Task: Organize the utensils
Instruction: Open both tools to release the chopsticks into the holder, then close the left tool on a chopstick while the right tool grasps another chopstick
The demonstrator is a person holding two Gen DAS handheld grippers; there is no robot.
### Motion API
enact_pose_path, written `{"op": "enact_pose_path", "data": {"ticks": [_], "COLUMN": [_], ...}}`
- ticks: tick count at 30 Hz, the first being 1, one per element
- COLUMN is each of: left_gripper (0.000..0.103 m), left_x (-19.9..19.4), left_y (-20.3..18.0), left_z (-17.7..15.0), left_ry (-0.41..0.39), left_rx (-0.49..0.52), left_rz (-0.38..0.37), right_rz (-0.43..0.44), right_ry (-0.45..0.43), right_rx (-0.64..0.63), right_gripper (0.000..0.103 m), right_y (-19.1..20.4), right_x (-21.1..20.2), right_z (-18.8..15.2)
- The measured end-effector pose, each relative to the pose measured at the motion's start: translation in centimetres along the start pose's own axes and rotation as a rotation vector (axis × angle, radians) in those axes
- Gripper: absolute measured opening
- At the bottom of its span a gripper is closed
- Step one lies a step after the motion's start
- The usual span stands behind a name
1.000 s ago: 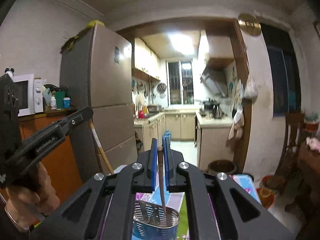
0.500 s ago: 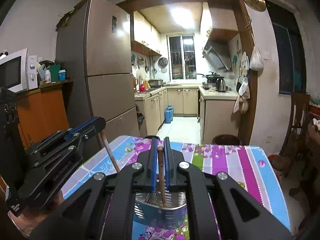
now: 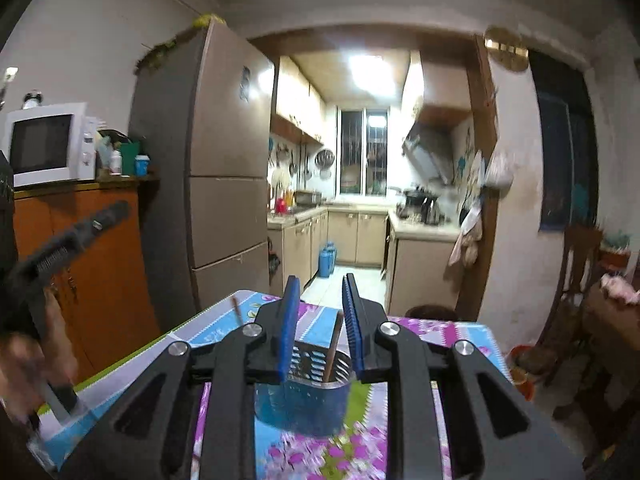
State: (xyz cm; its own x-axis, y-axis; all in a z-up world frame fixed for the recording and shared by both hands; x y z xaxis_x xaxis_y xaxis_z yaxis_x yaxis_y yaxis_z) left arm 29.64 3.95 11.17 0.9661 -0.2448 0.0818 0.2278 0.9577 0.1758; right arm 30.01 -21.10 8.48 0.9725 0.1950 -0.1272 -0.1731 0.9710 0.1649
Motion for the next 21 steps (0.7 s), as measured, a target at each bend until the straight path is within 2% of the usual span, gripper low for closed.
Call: {"op": "enact_pose_path", "data": {"ticks": [3, 8, 11, 14, 18, 21], "left_gripper": [0.035, 0.035, 0.035, 0.035, 0.035, 0.035], "left_x": [-5.7, -13.8, -17.7, -21.5, -24.9, -25.2], "left_y": [0.3, -2.0, -4.0, -7.0, -11.1, -12.2], "left_z": [-1.3, -10.1, -15.7, -20.8, -23.0, -24.3], "left_ry": [0.046, 0.260, 0.370, 0.471, 0.488, 0.512], "left_rx": [0.075, 0.212, 0.253, 0.209, 0.180, 0.151], "left_rz": [-0.016, -0.129, -0.139, -0.192, -0.260, -0.255], "right_rz": [-0.013, -0.084, -0.122, -0.166, -0.214, -0.193], "right_ry": [0.009, 0.119, 0.206, 0.271, 0.304, 0.329], "right_rx": [0.003, -0.018, 0.041, 0.094, 0.077, 0.063], "right_gripper": [0.025, 0.026, 0.026, 0.026, 0.026, 0.026], "right_y": [-1.4, -2.8, -3.5, -3.8, -2.5, -1.1], "right_x": [-7.0, -13.3, -15.1, -16.2, -17.2, -17.3], "right_z": [-2.3, -9.9, -14.9, -19.2, -23.5, -25.6]}}
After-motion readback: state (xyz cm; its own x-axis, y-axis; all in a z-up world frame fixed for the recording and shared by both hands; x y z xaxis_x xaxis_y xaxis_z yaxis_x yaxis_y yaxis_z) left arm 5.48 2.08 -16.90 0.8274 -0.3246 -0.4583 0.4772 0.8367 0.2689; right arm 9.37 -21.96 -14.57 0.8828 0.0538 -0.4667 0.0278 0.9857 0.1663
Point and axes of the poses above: each gripper's, at about its wrist camera, not at the fingertips, and x roughly the way its jaws point, y to its left, z to its top, the point moved 10 cm from there along x, roughly the way its jaws point, and after that the axes turned 13 degrees about x, right-handed, at the moved point
